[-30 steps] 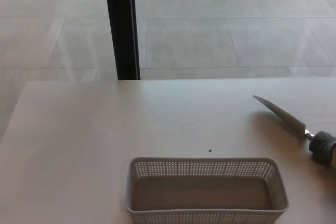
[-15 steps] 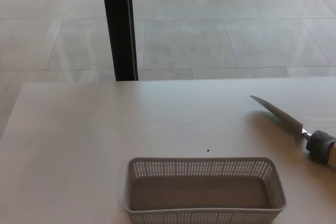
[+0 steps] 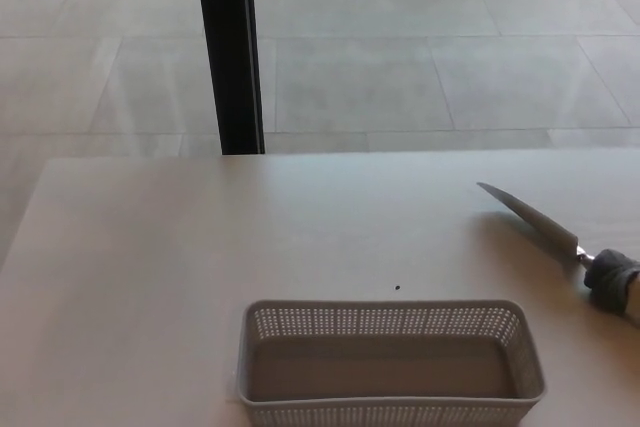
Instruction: A garden tool is kept on the righthand side and a container is kept on the lefthand side on a desk infront of the robot. the robot uses its right hand to pick up the garden tool and makes a scooping motion inside the container
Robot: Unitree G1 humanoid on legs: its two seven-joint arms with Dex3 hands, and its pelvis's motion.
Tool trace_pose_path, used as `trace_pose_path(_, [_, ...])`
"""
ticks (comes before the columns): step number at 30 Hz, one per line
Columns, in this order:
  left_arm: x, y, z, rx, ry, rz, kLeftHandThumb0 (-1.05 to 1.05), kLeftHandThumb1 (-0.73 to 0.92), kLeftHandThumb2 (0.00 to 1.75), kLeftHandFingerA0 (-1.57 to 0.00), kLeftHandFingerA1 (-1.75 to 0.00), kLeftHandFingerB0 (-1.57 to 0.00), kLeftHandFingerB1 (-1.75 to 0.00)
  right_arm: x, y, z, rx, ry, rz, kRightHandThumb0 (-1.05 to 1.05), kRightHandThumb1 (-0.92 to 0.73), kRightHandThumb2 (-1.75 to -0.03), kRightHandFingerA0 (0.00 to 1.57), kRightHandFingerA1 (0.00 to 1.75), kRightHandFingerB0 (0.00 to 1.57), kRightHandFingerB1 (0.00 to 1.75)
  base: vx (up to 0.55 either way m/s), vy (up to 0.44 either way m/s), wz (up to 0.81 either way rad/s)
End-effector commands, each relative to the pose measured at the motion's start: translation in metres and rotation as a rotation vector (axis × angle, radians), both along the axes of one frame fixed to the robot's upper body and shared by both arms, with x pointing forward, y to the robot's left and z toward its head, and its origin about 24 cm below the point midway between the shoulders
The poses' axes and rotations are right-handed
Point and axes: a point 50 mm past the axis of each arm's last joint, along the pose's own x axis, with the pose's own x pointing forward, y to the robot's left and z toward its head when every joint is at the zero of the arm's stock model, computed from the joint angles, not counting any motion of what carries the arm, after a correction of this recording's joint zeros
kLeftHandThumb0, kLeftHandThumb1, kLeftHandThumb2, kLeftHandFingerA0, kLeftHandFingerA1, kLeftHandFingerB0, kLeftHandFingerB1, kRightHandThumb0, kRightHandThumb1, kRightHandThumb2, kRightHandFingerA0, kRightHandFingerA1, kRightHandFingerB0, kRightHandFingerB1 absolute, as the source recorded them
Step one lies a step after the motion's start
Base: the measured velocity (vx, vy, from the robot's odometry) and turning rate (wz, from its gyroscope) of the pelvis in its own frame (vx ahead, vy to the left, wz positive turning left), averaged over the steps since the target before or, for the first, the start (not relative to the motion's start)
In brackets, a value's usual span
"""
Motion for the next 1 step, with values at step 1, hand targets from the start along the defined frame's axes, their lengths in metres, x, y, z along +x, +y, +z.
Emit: trace_pose_path(1, [-0.0013,0.0079,0.0061,0.034,0.005,-0.012,-0.55,0.64,0.59,-0.60,-0.69,-0.59,-0.46,-0.0912,0.0229,-0.1126,0.315,-0.499,-0.752,-0.83,-0.56,-0.91,0.02,0.72,0.00,0.64,0.00,0.000,0.00])
